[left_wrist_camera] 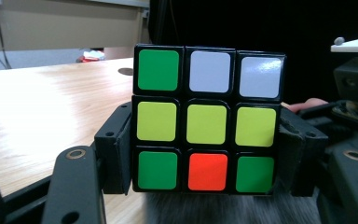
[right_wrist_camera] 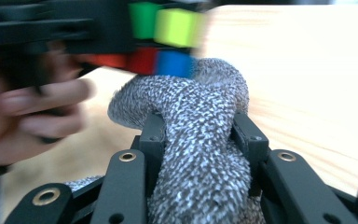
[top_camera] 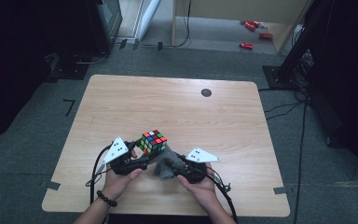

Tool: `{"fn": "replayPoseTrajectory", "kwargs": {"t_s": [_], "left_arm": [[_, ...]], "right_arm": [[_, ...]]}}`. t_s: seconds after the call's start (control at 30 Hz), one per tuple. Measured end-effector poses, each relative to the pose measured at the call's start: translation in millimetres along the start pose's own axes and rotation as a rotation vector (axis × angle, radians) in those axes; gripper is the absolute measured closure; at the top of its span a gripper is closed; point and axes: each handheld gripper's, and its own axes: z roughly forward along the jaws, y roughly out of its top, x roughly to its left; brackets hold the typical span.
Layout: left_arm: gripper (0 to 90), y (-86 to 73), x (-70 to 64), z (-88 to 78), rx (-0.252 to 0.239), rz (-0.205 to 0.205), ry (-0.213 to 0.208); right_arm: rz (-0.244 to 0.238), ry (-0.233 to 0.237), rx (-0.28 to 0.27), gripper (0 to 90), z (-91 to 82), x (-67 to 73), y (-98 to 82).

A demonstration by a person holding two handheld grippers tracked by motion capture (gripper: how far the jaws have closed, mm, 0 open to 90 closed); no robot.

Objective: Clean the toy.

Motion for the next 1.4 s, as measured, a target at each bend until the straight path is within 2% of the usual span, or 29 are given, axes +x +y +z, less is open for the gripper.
{"fn": "replayPoseTrajectory", "kwargs": {"t_s": [0.07, 0.27, 0.4, 0.47, 0.5, 0.57, 0.63, 0.7, 0.77, 0.83, 0.87, 1.03, 1.17, 1.3, 1.4], "left_arm": [[34.2, -0.1, 2.0, -0.6, 0.003, -0.002, 0.004], [34.1, -1.3, 2.4, 1.4, 0.02, -0.003, -0.002], [34.2, -2.2, 1.6, 2.9, 0.034, 0.003, -0.004], [34.2, -2.6, 1.7, 3.6, 0.039, 0.0, -0.005], [34.2, -2.9, 1.7, 4.0, 0.04, -0.002, -0.005], [34.2, -3.1, 2.3, 4.3, 0.049, -0.001, -0.007], [34.2, -3.5, 2.6, 4.7, 0.054, -0.003, -0.008], [34.2, -3.9, 3.3, 5.2, 0.06, -0.004, -0.011], [34.2, -4.4, 4.2, 5.6, 0.068, -0.004, -0.013], [34.2, -4.7, 5.0, 6.2, 0.071, -0.007, -0.013], [34.2, -4.7, 5.3, 6.3, 0.072, -0.009, -0.014], [34.2, -3.8, 7.5, 6.2, 0.078, -0.015, -0.02], [34.2, -2.5, 9.1, 6.3, 0.085, -0.025, -0.026], [34.1, -1.4, 8.5, 7.0, 0.087, -0.027, -0.033], [34.2, -1.3, 6.9, 8.0, 0.091, -0.026, -0.038]], "right_arm": [[0.024, -0.038, -0.018, 63.6, -4.8, -9.0, 2.2], [-0.025, -0.153, -0.049, 62.8, -17.4, -23.9, 8.9], [-0.11, -0.29, -0.013, 60.6, -17.5, -29.4, 8.4], [-0.115, -0.339, 0.021, 59.5, -16.2, -33.5, 6.5], [-0.106, -0.343, 0.049, 57.8, -14.9, -36.1, 5.7], [-0.079, -0.322, 0.109, 53.7, -11.4, -42.2, 3.1], [-0.072, -0.307, 0.141, 47.4, -9.6, -45.8, 0.9], [-0.077, -0.299, 0.133, 40.7, -10.7, -46.7, 2.7], [-0.079, -0.271, 0.103, 34.5, -14.8, -47.0, 7.0], [-0.109, -0.279, 0.079, 26.2, -19.0, -45.0, 11.5], [-0.127, -0.284, 0.068, 24.9, -21.1, -44.1, 13.7], [-0.183, -0.252, -0.012, 24.7, -31.8, -38.5, 21.4], [-0.232, -0.223, -0.041, 24.7, -34.9, -29.2, 25.3], [-0.274, -0.157, -0.057, 25.0, -32.2, -16.0, 25.9], [-0.317, -0.12, -0.047, 24.8, -25.5, -4.4, 23.0]]}}
